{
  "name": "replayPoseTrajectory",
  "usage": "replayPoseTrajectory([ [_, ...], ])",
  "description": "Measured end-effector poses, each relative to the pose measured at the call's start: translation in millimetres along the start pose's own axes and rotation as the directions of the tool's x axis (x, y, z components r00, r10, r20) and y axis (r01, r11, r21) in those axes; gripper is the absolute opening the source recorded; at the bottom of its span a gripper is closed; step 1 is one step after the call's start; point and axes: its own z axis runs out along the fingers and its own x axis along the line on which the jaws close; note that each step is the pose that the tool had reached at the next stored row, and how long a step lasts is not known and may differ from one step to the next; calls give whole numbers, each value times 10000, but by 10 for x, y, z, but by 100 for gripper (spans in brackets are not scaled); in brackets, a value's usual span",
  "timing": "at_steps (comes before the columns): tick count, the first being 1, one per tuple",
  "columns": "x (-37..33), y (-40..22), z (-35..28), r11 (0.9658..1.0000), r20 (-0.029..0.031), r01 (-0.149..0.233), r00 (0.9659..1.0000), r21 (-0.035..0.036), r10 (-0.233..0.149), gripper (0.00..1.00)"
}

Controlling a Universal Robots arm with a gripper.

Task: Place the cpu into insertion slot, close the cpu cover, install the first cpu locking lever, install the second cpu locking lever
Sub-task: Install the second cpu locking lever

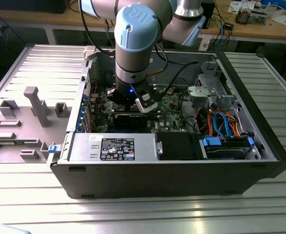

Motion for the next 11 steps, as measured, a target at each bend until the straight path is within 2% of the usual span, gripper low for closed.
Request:
replayPoseTrajectory([
  [11,2,-28,-2,10000,4,-10,10000,-13,10,11],
])
